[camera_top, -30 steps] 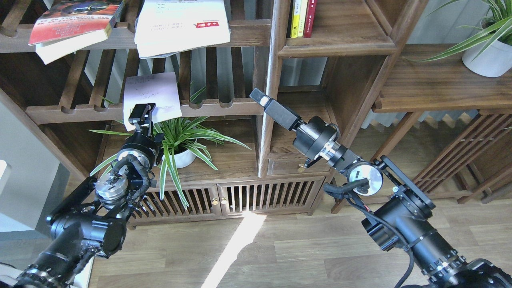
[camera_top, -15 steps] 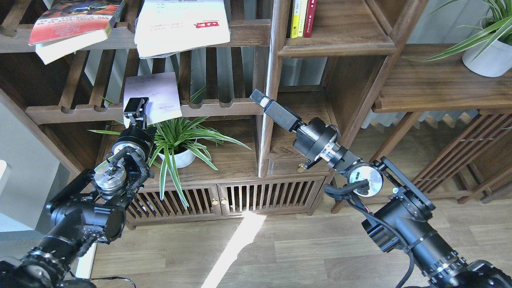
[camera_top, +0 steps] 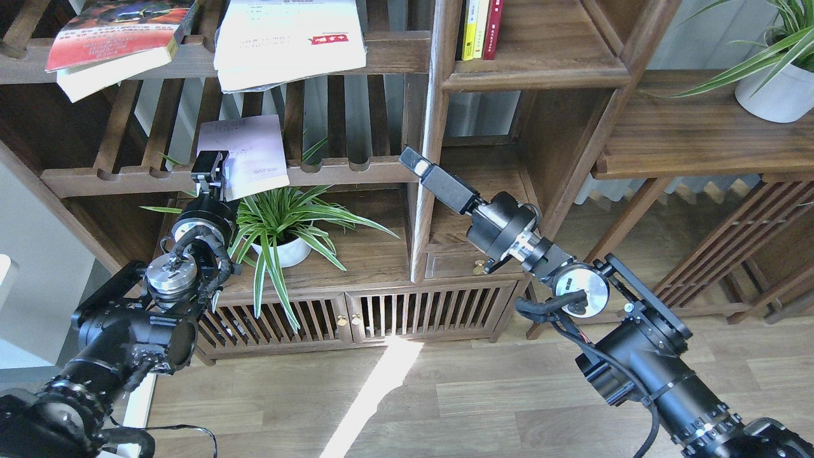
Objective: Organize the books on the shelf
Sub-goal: 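Grasp the white booklet's lower edge with the left gripper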
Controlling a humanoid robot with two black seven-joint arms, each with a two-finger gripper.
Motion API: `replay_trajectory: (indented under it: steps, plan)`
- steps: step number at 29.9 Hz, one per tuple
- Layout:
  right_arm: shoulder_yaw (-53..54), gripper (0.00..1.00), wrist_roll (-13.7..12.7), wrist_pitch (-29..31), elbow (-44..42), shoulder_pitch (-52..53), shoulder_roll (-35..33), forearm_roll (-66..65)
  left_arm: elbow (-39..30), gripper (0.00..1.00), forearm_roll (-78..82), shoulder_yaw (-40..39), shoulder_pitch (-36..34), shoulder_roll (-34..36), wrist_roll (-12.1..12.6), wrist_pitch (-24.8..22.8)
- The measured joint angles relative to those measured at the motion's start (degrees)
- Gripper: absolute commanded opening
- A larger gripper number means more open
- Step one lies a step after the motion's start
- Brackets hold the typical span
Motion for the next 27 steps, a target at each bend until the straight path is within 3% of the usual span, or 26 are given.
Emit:
replay_trajectory:
  steps: [14,21,27]
  plan:
    - [-0.09,1.00,0.00,0.18,0.00,-0.60,-0.01,-0.08,0.03,0.69,0.56,0.28,0.13,0.00,-0.76,-1.30]
    - [0.04,1.00,0.00,0.39,0.00,-0.99,0.00,-0.08,0.03,0.53,1.72,1.67,0.46,0.00,-2.64,-2.02]
    - [0.08,1.00,0.00,0.43,0.00,-1.01,0.00,-0.08,1.57,0.47,1.76,1.77,0.50,0.00,-3.13,-4.21]
